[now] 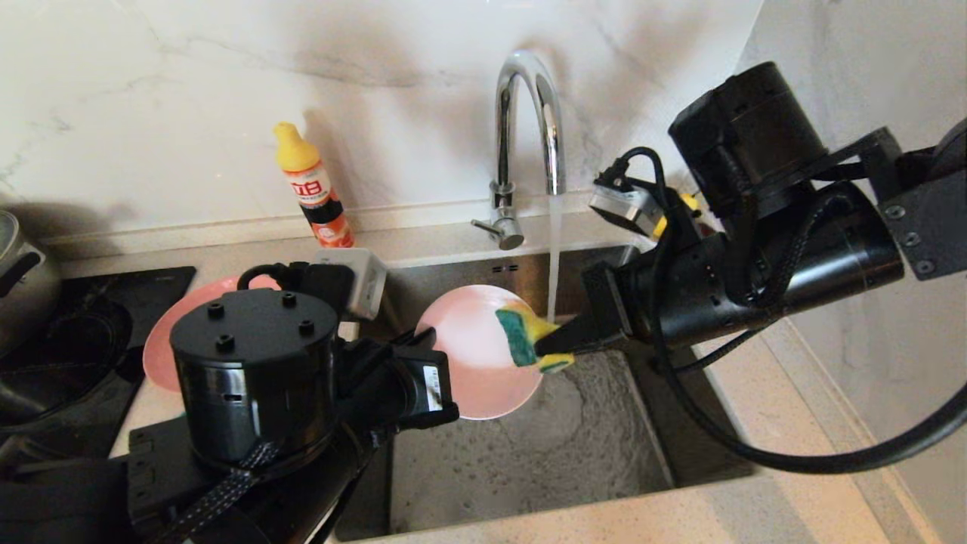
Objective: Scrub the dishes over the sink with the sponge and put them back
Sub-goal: Wipe the bowl
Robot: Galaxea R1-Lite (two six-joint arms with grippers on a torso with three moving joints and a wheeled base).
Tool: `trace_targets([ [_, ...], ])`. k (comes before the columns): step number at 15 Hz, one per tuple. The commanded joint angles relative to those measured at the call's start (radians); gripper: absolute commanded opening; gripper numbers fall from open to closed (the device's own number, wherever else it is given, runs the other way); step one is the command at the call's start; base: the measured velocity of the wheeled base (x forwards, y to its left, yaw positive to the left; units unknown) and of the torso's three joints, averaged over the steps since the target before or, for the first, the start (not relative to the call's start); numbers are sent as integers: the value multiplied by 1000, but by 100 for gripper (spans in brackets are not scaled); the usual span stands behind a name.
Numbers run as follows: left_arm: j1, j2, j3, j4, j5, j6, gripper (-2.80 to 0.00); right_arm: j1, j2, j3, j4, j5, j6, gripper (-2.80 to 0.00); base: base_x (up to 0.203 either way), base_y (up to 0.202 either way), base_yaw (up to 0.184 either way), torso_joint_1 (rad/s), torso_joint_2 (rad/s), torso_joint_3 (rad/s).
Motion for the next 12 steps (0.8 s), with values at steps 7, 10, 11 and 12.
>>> trace_targets([
  [7,37,13,-17,-2,-3,-2,-280,-143,-122,83,46,29,3,-280,0,0,0,0,0,0],
  [10,99,85,-65,29,-43,-18,-280,-231,-215,181,43,100,1,-280,0,0,0,0,0,0],
  [11,113,106,-103,83,-56,-28,-280,-250,-250,214,43,106,0,-280,0,0,0,0,0,0],
  [12,127,126,-156,153,-79,-55,-280,-265,-282,243,43,108,-1,-280,0,0,0,0,0,0],
])
